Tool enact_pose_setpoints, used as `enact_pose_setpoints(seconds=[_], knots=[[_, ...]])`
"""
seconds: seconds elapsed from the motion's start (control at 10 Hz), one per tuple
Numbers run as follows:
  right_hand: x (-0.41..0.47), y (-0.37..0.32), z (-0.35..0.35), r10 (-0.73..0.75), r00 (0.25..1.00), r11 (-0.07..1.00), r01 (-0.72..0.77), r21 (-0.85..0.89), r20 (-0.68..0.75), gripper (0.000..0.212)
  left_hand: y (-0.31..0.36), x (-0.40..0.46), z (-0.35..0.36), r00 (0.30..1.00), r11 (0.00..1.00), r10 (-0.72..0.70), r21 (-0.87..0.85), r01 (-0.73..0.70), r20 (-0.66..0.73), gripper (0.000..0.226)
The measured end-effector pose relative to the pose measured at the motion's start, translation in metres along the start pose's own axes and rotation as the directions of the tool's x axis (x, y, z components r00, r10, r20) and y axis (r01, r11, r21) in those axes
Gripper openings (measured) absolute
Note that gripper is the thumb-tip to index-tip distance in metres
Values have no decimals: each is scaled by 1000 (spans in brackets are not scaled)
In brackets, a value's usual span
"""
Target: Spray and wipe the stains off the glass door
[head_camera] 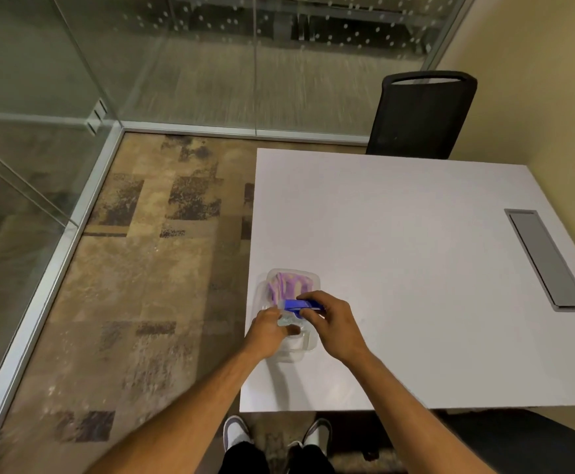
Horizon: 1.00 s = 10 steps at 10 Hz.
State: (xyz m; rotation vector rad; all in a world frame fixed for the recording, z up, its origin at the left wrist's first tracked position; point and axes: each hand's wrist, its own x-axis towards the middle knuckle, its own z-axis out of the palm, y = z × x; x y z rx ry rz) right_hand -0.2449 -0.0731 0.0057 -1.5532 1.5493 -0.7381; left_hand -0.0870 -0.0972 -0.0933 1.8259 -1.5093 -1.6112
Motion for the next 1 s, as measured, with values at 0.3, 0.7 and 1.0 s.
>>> enact_pose_setpoints(seconds=[0.3, 0.7, 1.0], knots=[[0, 6, 22, 69, 997, 997, -69, -19, 39, 17, -20, 5, -1, 998, 996, -37, -78, 41, 56, 38], [2, -21, 10, 88, 992, 989, -76, -127, 87, 31, -15, -17, -48, 997, 992, 40, 114, -47, 63, 73], [2, -76, 14, -122, 952, 959, 186, -212, 281, 34, -11, -107, -95, 957, 997, 35, 76, -13, -289, 81]])
